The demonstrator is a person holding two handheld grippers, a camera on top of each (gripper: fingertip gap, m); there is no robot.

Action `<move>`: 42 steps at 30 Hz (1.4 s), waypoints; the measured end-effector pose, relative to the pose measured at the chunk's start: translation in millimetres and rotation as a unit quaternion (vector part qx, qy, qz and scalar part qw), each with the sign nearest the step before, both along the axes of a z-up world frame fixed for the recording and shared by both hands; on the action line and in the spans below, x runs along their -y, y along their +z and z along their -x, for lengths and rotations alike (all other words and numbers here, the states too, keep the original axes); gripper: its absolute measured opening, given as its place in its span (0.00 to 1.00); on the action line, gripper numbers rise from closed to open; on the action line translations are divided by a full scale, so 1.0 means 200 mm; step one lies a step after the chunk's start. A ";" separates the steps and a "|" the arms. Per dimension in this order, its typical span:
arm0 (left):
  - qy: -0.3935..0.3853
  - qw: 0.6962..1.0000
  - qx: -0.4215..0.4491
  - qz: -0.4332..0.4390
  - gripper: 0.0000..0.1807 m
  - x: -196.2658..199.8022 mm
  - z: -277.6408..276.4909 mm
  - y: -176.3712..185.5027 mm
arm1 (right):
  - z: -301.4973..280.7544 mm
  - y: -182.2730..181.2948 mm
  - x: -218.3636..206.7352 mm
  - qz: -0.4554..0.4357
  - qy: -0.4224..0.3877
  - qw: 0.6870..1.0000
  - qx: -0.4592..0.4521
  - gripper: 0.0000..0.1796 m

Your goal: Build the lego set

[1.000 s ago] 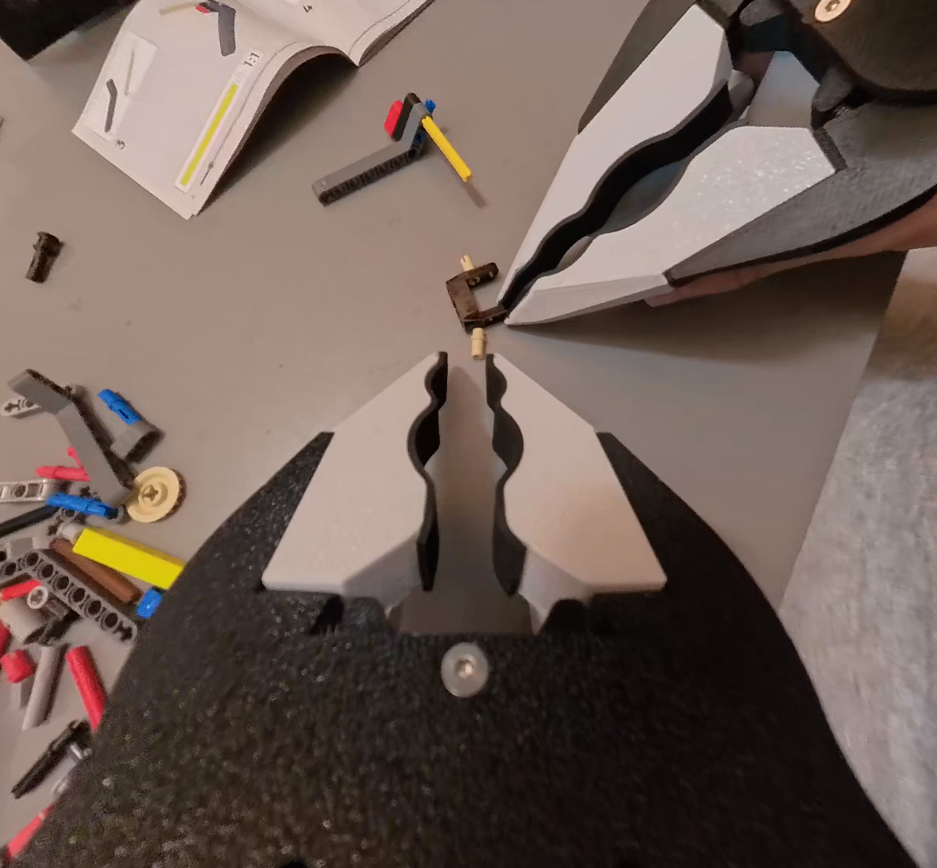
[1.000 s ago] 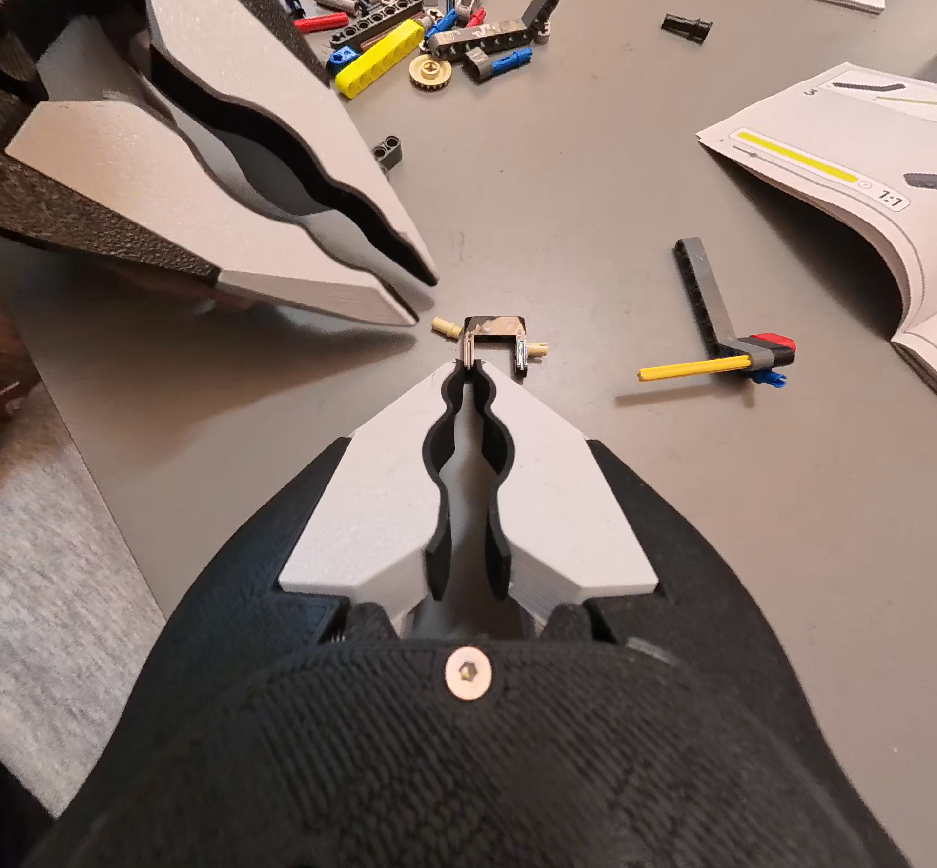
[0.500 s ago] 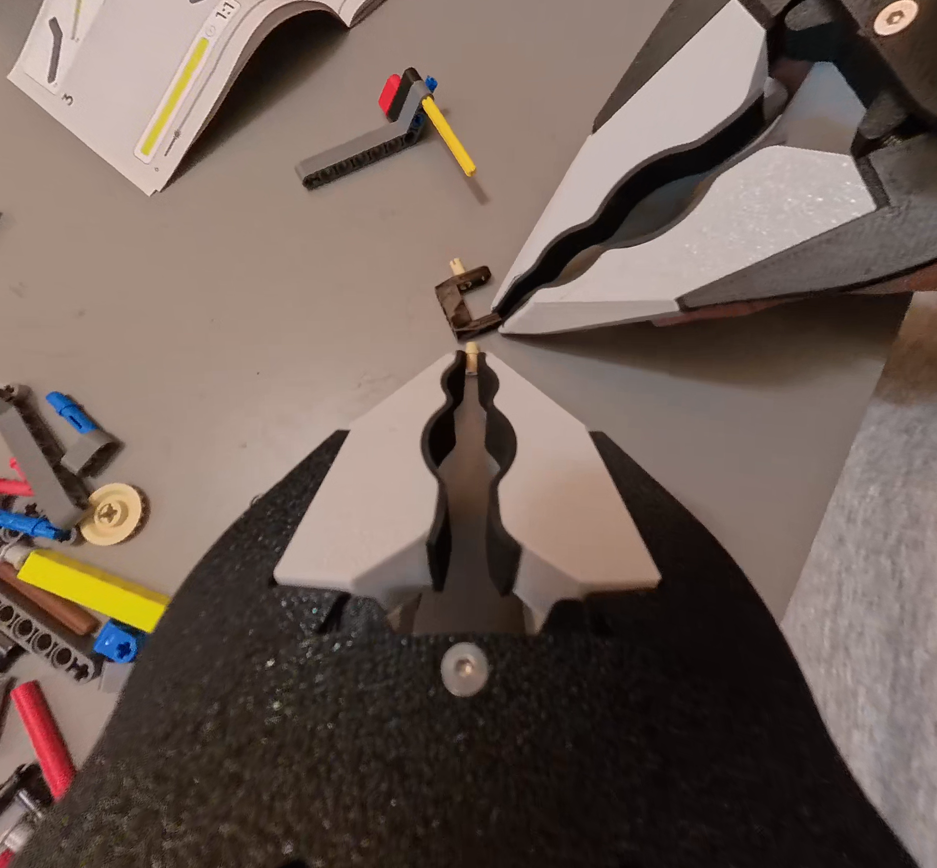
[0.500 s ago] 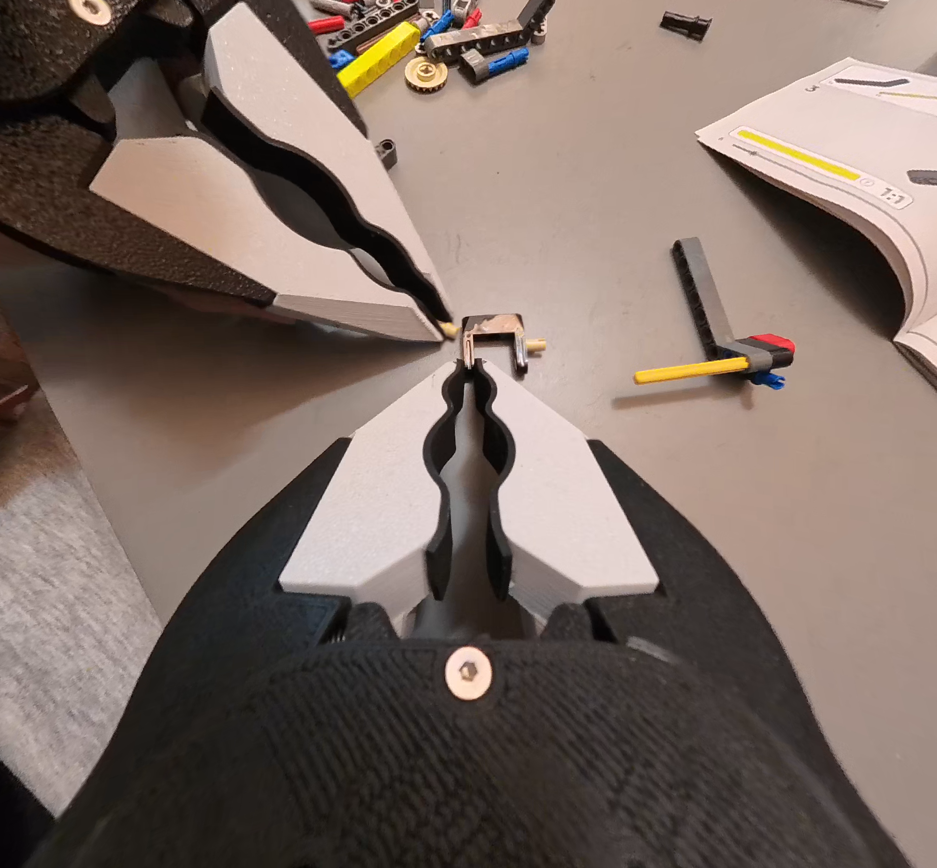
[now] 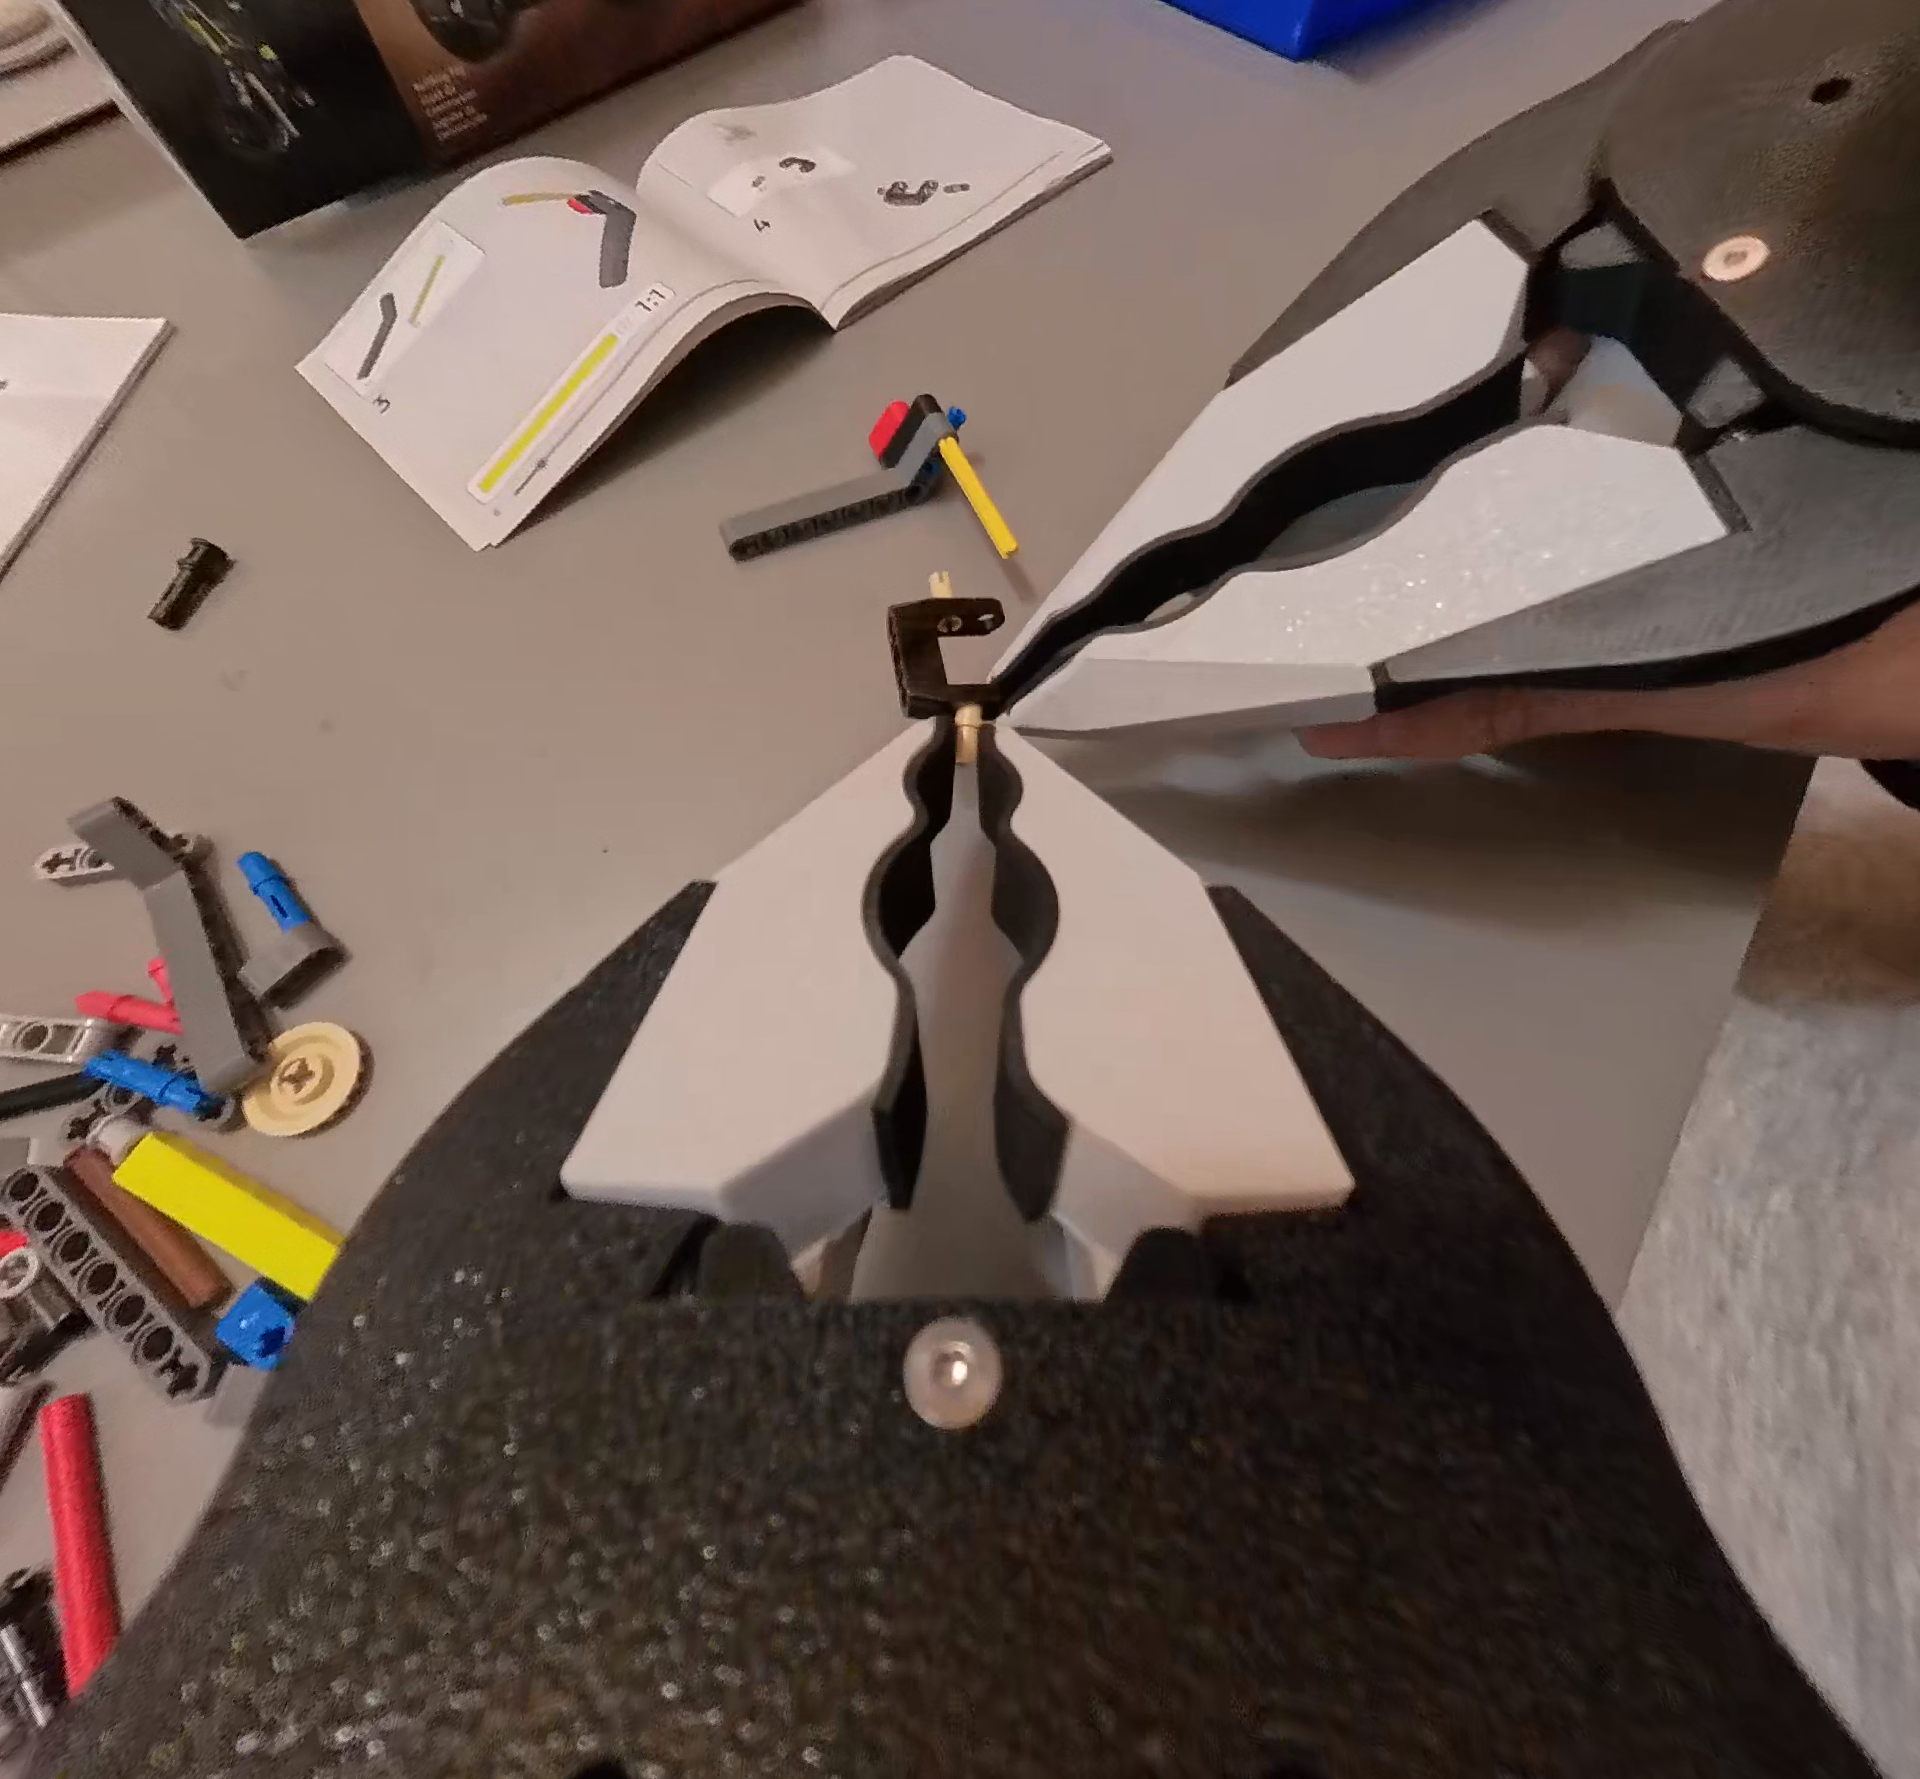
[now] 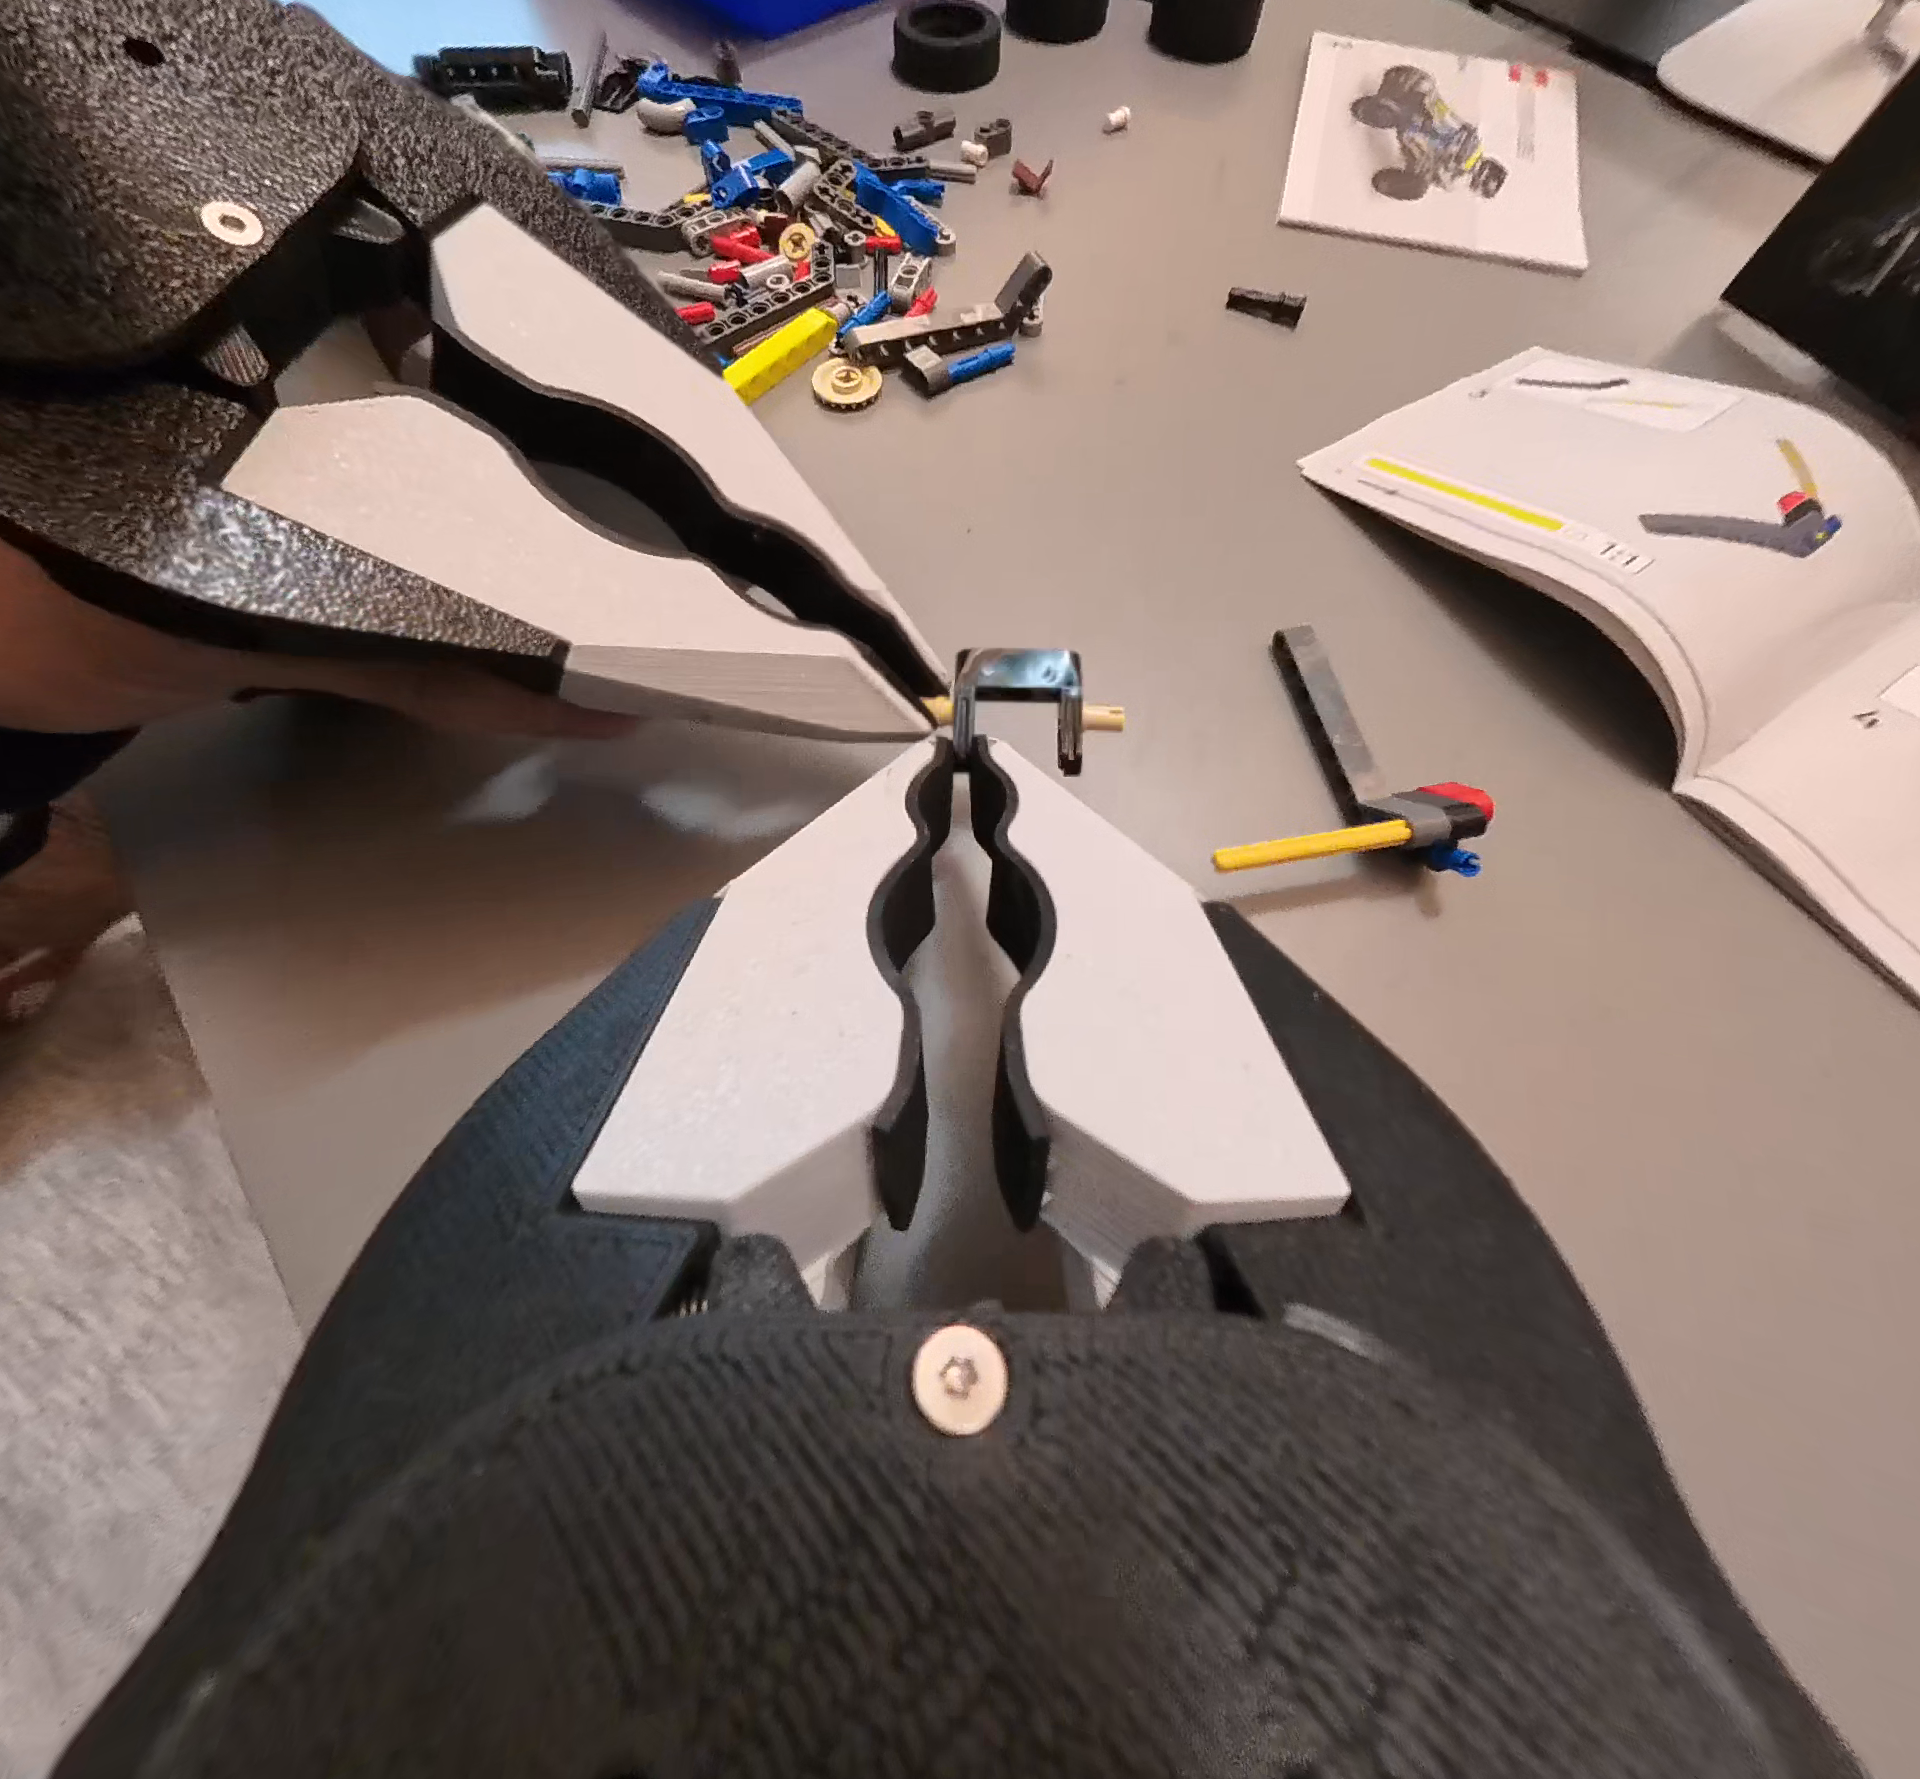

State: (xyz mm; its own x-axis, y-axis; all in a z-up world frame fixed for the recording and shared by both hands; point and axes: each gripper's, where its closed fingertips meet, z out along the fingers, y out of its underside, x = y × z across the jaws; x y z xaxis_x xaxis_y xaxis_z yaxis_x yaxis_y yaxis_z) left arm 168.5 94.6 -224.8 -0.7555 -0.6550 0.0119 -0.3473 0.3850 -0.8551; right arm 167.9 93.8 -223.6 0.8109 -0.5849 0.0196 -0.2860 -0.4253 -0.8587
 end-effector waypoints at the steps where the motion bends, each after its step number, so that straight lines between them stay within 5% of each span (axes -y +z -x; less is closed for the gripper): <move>1: 0.002 1.000 0.002 0.002 0.01 0.00 0.00 0.00 | 0.00 0.00 0.00 0.004 0.001 1.000 0.011 0.01; 14: 0.000 0.989 -0.039 0.144 0.01 -0.02 0.00 0.13 | -0.01 0.12 -0.03 0.034 0.024 0.979 0.201 0.01; 19: 0.013 0.993 -0.023 0.118 0.01 -0.02 -0.01 0.11 | -0.01 0.10 -0.04 0.067 0.036 0.969 0.234 0.01; 23: -0.001 0.969 -0.090 0.232 0.01 -0.02 0.01 0.17 | 0.01 0.15 -0.05 0.027 0.052 0.968 0.242 0.01; 28: -0.020 0.993 0.020 0.112 0.01 -0.01 0.01 0.15 | 0.01 0.14 -0.03 0.018 0.063 0.976 0.208 0.01; 42: -0.055 0.992 0.064 0.089 0.08 0.01 0.04 0.17 | 0.02 0.17 -0.01 -0.053 0.058 0.989 0.129 0.01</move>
State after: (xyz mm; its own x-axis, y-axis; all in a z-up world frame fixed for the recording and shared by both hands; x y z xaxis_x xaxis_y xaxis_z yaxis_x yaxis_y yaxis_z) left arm 160.6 92.2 -191.5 -0.8253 -0.5644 0.0196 -0.1964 0.2542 -0.9470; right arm 164.4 95.2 -189.4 0.8484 -0.4984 0.1785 -0.0061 -0.3463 -0.9381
